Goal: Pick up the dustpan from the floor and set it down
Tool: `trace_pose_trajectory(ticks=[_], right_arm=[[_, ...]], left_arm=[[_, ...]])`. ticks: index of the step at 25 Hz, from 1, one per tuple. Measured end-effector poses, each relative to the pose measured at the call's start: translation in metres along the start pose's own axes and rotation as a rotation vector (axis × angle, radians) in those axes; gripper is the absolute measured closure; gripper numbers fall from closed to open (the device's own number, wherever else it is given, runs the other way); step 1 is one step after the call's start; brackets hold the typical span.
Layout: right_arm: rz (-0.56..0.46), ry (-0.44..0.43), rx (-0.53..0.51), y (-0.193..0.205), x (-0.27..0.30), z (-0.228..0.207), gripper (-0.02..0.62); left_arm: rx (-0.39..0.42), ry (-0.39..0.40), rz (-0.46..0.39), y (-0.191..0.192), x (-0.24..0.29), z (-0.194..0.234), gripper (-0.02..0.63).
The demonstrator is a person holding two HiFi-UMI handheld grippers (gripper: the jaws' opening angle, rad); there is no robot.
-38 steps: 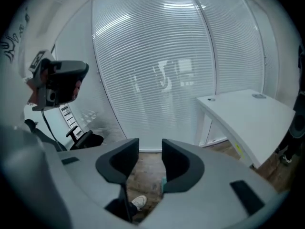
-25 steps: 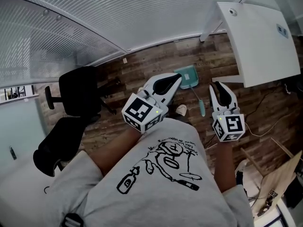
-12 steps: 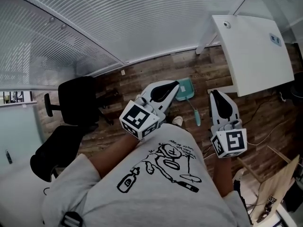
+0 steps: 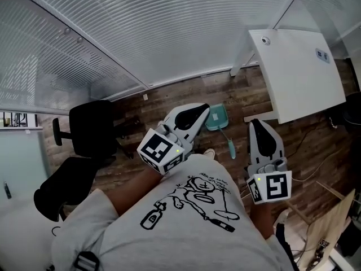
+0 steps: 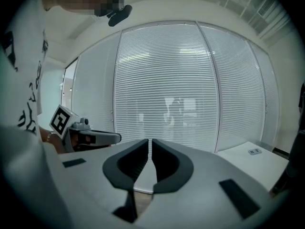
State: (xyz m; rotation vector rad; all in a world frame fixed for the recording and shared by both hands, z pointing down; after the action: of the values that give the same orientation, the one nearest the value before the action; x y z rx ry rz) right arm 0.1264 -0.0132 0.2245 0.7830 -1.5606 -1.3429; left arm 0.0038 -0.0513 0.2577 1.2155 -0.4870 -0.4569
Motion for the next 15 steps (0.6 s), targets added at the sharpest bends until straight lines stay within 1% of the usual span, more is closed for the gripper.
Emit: trace_pose_trajectory(ticks=[7, 15], right_arm=[[-0.015, 0.012, -0.002, -0.008, -0.008, 0.0, 0.578], [-0.013, 0.013, 0.012, -0.006, -0.01, 0.003, 0.58]], left_arm=[[0.004, 0.005, -0.022, -0.009, -0.001, -0.005, 0.604], [0.005, 0.017, -0.034, -0.012, -0.002, -0.011, 0.604]])
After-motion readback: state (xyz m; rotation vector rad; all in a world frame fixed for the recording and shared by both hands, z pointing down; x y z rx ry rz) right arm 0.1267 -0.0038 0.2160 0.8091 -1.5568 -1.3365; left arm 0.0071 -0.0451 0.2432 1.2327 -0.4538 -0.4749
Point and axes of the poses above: the fingertips, and each gripper's own axes: x forward along the fingers, z to its left, y out of its underside, the point moved 1 cm from there along -x, backward along the fingers, and after that the axes turned 1 degree about z, right-handed, at the moved point
